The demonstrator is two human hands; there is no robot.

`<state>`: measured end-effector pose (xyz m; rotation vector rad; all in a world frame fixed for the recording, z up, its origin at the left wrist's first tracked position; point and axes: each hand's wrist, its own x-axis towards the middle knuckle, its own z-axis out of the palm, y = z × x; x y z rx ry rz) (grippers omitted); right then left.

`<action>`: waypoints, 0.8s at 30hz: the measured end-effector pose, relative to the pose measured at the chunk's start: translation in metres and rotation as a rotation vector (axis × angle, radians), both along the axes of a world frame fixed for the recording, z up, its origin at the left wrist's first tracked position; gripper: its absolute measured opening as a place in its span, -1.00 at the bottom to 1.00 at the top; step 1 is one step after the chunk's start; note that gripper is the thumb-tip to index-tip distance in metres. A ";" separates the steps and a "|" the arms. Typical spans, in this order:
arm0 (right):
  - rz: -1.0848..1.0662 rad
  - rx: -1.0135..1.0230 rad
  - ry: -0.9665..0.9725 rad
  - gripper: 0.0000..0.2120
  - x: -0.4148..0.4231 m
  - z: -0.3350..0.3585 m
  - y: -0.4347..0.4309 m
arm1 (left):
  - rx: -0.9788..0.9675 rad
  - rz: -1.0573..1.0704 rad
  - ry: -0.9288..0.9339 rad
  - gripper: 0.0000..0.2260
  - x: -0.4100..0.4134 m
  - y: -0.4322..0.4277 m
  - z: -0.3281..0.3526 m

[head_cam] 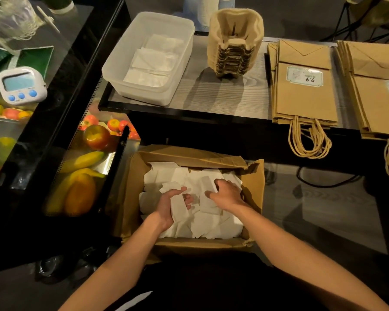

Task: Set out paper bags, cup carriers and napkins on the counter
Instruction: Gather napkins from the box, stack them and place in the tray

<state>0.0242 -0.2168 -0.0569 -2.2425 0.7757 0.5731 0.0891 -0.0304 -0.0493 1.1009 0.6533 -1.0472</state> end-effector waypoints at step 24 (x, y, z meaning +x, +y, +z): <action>-0.782 0.810 -0.183 -0.57 -0.011 0.025 -0.009 | 0.028 -0.310 -0.096 -0.52 -0.010 -0.008 0.001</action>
